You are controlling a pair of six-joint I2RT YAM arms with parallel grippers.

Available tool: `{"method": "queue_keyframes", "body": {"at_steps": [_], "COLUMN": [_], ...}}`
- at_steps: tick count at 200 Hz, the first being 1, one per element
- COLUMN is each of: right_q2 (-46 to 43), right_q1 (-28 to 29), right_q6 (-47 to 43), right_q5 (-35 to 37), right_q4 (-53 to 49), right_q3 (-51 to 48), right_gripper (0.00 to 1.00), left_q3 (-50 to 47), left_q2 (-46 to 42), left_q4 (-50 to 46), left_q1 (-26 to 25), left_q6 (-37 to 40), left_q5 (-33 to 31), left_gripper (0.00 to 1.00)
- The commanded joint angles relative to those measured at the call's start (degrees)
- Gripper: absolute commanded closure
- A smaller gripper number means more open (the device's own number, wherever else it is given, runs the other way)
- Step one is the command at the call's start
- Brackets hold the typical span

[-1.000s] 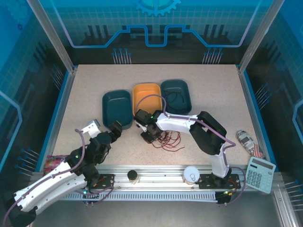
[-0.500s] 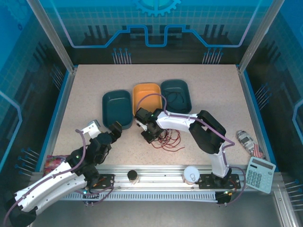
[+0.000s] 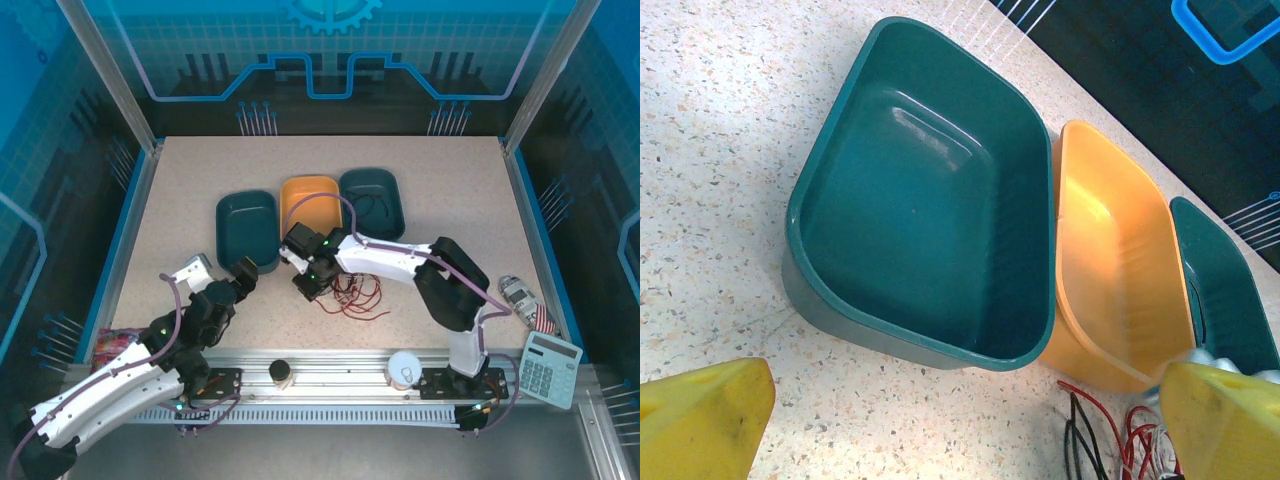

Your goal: Untangle the cables

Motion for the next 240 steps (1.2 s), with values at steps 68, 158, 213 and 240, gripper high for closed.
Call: {"method": "queue_keyframes", "body": {"at_steps": [68,158,213,240], "right_q2": [-15.4,-27.6,-33.5,-35.7], "right_q1": [0.5,0.2,-0.3,-0.7], "right_q6": [-2.0,-1.5,-1.3,-1.7], "right_q5": [-7.6,-5.7,-7.7,-7.9], "right_q4": [9.9,15.7,24.4,26.8], "right_q3": [-6.0,-10.1,-13.2,-12.9], "right_gripper": [1.0,1.0,1.0,1.0], "left_q3": [-0.7,-1.1,-1.2,-1.0], "left_q2": [0.5,1.0,1.3,1.6], "left_q4": [1.6,2.6,3.4,3.6], "left_q1": [0.5,0.6,0.7,0.7], "left_q6": [-0.6,-0.3,-0.2,0.2], "left_q5": [-1.2,-0.5,-0.2,-0.1], "left_gripper": [0.01,0.01,0.01,0.01]}}
